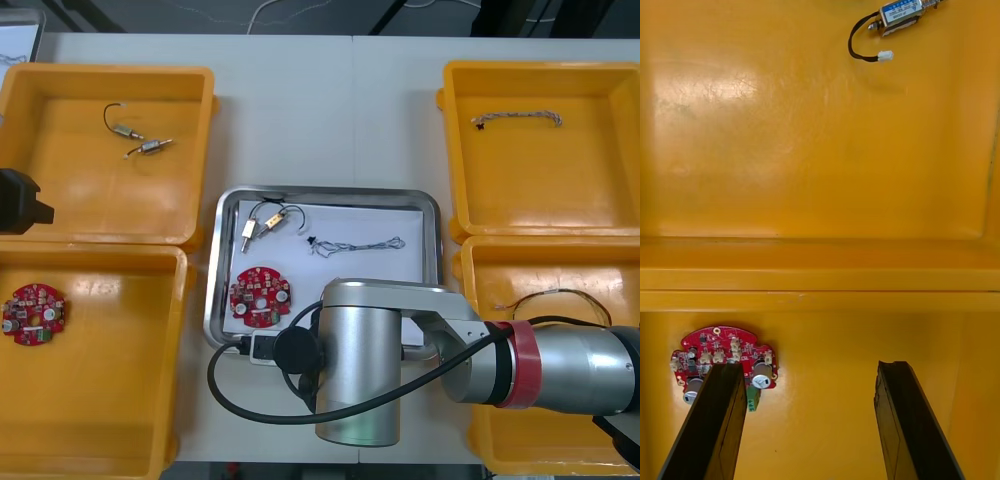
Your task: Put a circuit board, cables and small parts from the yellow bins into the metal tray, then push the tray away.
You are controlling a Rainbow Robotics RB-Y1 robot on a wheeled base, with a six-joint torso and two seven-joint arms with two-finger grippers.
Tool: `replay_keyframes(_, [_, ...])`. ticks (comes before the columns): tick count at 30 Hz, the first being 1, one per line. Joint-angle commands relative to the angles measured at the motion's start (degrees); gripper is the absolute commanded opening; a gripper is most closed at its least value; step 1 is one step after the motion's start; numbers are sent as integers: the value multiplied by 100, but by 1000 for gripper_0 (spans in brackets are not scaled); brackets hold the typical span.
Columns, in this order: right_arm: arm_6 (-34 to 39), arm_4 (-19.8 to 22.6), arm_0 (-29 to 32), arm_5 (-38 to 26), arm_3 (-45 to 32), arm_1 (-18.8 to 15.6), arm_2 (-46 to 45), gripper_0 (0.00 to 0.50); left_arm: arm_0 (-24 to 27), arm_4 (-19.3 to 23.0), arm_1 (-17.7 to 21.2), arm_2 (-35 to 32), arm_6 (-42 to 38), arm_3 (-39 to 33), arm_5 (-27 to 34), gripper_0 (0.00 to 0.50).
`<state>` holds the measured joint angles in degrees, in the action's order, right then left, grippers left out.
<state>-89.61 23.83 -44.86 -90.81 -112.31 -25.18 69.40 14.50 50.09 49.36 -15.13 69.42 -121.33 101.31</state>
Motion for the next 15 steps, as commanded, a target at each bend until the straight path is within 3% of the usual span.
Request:
replay_keyframes(1, [-74,-124,-84,46,-46,66,74,0,-44,-52,-67,-34,177,-171,29,500])
replay_keyframes(15, [-162,-238,-726,442,-46,-400,83,0,-44,-52,-67,-34,177,-171,29,500])
